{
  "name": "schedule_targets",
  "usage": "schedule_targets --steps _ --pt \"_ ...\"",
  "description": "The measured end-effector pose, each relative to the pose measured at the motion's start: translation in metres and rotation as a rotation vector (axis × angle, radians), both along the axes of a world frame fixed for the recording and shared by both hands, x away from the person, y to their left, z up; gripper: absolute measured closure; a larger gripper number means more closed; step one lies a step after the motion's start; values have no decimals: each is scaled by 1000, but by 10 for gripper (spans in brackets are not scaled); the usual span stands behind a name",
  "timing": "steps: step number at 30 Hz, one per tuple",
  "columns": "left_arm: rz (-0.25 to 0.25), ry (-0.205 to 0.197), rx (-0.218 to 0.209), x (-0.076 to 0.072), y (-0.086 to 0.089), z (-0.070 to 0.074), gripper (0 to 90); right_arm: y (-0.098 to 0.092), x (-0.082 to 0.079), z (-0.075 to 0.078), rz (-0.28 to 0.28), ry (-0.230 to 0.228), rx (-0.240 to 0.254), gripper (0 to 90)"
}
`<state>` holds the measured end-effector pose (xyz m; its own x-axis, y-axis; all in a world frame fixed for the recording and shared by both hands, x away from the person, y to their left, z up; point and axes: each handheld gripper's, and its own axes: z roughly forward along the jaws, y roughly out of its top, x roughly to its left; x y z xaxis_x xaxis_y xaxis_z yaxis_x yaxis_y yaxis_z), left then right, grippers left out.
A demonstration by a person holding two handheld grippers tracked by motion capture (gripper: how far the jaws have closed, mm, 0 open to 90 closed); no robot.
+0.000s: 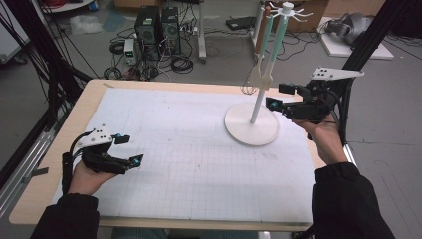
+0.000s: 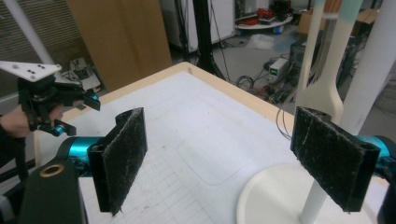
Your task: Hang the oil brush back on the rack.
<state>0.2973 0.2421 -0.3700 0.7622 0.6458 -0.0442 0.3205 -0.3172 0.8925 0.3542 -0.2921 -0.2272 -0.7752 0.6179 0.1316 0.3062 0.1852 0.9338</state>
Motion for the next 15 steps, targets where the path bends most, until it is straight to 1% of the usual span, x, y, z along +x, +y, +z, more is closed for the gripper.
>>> schedule_targets --steps 2,6,9,14,15 --pt "-1 1 -1 0 0 0 140 1 0 -4 0 7 -1 173" --pt "-1 0 2 2 -1 1 131 3 -3 -12 -1 2 -12 157" --pt "-5 5 2 4 -1 1 123 3 -5 -19 -12 5 -1 147" --pt "-2 6 1 5 -2 2 113 7 -7 -31 -15 12 -5 133" --pt "-2 6 1 5 -2 2 110 7 -7 -31 -15 12 -5 133"
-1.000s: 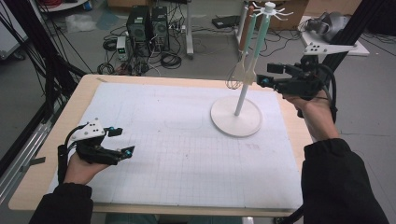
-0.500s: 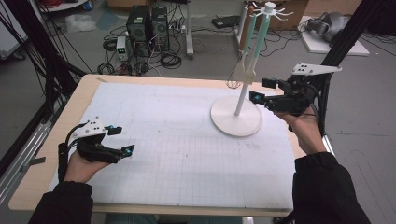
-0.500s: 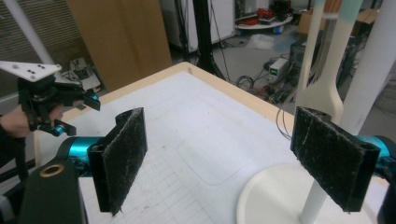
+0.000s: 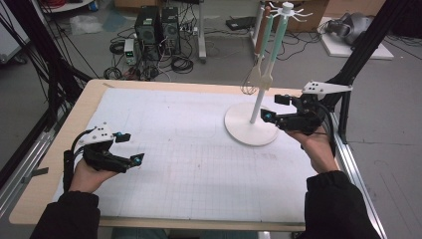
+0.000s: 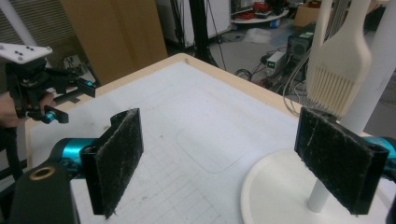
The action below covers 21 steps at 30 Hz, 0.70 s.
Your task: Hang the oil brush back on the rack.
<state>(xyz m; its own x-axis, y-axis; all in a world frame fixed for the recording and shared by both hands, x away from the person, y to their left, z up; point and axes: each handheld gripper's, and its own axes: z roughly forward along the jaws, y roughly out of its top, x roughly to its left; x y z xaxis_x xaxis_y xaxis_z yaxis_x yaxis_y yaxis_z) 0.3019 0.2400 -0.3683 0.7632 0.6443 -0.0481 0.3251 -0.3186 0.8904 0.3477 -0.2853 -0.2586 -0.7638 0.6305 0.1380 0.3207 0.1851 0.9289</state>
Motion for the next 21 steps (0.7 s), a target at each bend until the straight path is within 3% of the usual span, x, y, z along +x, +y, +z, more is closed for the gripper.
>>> schedule_targets --steps 21 --pt "-4 16 -8 1 -2 2 62 15 -9 -44 -7 -11 -38 96"
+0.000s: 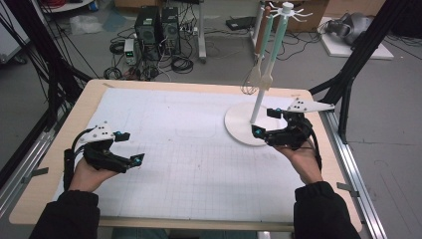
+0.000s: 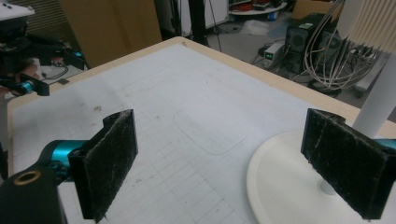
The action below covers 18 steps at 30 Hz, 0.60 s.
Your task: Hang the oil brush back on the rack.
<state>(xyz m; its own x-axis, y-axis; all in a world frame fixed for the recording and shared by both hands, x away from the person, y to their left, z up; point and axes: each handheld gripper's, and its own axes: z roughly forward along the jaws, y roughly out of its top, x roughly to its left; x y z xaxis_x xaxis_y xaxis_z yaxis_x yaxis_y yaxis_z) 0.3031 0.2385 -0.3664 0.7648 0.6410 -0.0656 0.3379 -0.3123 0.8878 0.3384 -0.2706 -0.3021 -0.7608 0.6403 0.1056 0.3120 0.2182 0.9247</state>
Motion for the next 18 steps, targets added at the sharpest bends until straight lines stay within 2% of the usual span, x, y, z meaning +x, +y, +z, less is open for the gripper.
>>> schedule_targets --steps 6,9,13,18 --pt "-4 1 -9 -1 0 1 57 4 -4 -12 -10 4 -20 69" --pt "-3 2 -10 -1 0 1 57 6 -5 -19 -11 13 -21 17" --pt "-3 0 -5 -1 1 0 52 9 -6 -28 -12 15 -41 17" --pt "1 1 -1 -2 1 0 26 12 -9 -36 2 25 -44 16"
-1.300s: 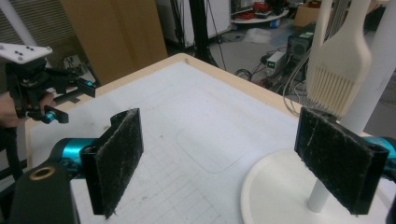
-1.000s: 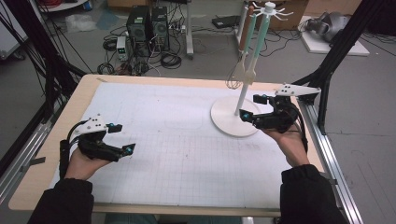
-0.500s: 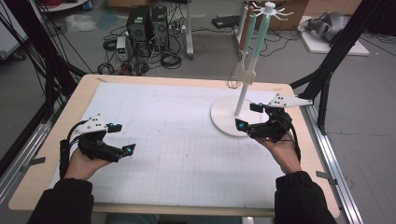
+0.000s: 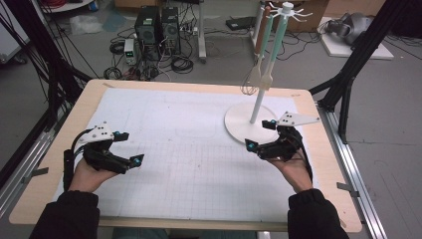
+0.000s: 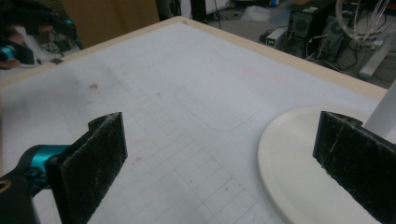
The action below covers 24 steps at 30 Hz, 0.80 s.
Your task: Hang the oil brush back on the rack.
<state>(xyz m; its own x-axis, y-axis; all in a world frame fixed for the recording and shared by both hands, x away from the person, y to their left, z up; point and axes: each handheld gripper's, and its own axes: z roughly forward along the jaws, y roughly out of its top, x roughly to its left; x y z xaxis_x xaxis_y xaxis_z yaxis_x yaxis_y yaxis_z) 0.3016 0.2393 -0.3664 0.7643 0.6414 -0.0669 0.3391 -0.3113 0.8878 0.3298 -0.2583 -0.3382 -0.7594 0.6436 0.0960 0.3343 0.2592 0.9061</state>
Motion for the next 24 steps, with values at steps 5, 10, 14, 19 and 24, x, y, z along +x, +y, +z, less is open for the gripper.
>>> schedule_targets --steps 5,10,14,19,24 --pt "3 0 -3 -1 0 0 26 2 -3 -8 -4 4 -5 7" --pt "4 0 -1 -1 0 -1 19 1 -7 -11 -9 2 1 4" --pt "11 1 -5 -1 0 -2 17 0 -9 -17 -11 12 3 4" --pt "10 3 -9 -1 1 -2 17 0 -11 -21 -11 7 -2 0" --pt "7 2 -5 -2 2 -3 17 -1 -14 -20 -17 1 -1 0"
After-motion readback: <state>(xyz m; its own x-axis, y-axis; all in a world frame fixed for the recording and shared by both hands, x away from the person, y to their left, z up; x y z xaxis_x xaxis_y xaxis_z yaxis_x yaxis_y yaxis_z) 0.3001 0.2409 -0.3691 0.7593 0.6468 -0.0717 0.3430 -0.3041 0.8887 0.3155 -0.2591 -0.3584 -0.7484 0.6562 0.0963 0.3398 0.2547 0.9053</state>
